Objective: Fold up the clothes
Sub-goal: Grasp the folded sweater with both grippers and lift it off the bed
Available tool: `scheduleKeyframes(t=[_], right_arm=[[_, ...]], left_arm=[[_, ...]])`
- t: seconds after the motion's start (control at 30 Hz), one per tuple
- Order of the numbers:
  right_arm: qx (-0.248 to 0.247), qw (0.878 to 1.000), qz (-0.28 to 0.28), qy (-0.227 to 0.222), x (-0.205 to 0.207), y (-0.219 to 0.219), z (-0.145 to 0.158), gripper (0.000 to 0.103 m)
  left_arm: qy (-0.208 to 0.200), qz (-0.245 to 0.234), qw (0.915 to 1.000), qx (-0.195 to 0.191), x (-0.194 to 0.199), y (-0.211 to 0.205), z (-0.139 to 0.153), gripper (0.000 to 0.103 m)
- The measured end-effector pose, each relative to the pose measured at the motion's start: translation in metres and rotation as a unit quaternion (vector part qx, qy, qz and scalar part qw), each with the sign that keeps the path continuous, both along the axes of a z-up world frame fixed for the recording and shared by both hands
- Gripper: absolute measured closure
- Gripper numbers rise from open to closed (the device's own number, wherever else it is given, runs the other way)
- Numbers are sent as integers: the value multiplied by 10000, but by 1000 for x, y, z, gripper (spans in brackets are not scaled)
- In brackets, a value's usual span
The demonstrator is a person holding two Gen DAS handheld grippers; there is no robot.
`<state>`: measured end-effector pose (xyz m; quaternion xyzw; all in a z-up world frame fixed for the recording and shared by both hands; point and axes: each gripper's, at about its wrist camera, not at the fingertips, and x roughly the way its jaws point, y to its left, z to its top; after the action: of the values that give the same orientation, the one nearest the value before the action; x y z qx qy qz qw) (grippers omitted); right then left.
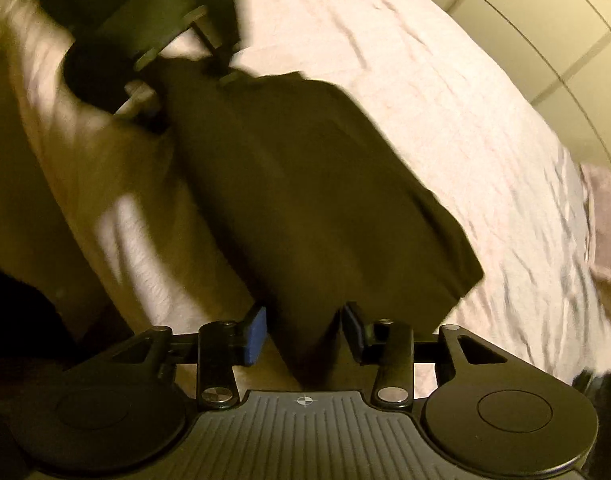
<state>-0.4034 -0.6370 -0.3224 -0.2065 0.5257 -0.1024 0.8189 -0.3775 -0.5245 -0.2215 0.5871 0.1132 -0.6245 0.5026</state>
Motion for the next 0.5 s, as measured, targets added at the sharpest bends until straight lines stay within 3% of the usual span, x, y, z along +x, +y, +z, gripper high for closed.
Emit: scheduleKeyframes(t=[0.1,0.27,0.4,0.43,0.47,0.5], right_arm=[[-284,9995,124,28,5,5,-15,49],[-687,9971,279,152,15,-5,-46,48],[-388,9991,80,154,16,-26,-44,48],[-357,9991,76,200,17,-28,-42,50],[-286,9993,43,228,18,-30,-40,61],[-216,9995,-6,241,19,-32,-37,65]], left_arm=[[176,86,9998,27,8,0,5,91],[333,87,9994,74,11,2,14,90],[57,-74,9999,136,4,3,7,80],[-53,-154,9996,229,2,3,3,81],[-152,-230,9991,326,0,2,0,83],[-210,-300,9985,417,-2,2,0,91]])
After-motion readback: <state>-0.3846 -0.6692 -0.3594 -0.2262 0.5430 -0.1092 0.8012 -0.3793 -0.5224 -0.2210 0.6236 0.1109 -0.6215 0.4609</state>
